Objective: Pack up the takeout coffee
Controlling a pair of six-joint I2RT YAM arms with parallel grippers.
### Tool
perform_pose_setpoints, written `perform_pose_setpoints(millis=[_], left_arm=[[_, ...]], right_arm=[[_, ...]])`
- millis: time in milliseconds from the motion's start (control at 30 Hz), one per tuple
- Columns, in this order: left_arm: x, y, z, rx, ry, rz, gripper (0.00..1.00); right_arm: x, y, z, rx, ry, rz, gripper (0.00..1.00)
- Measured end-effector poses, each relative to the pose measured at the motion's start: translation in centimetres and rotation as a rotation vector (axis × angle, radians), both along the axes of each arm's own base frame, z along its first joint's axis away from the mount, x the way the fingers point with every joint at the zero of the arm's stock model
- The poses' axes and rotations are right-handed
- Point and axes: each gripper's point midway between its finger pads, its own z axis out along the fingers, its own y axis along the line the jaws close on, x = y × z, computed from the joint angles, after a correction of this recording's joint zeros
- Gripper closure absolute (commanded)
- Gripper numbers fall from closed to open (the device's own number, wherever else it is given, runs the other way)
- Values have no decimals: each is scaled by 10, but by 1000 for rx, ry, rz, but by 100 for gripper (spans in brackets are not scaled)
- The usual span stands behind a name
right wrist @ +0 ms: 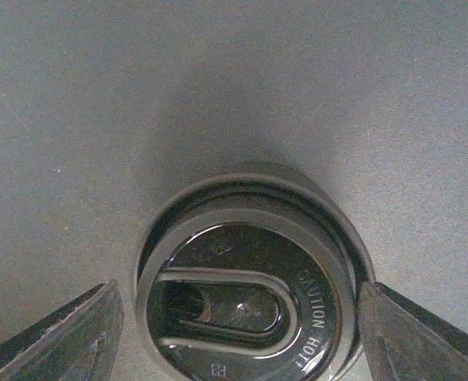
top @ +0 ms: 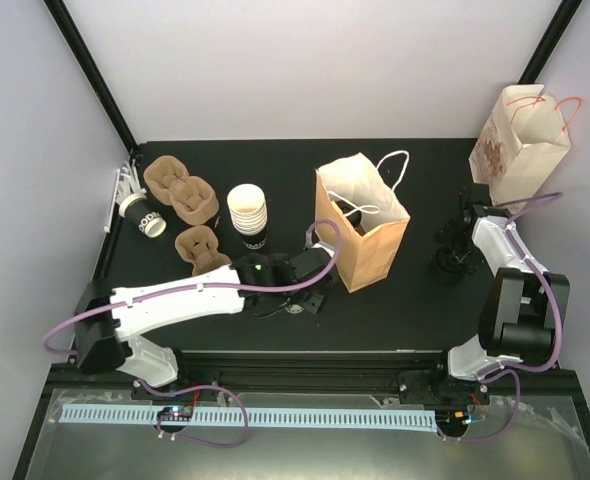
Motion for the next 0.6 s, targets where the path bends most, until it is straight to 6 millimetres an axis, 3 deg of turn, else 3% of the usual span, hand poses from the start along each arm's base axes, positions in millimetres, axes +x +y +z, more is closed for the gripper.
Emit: perform_pose_setpoints(millis=[167, 333, 600], left_arm=[[-4, 6, 37, -96, -39, -10, 41], [-6, 14, 60, -156, -74, -11, 41], [-4, 37, 81, -230, -117, 16, 40]], right_arm=[[1, -1, -8, 1, 29, -2, 21], [2, -2, -8, -4, 30, -3, 25], [3, -2, -8, -4, 33, -5, 35]])
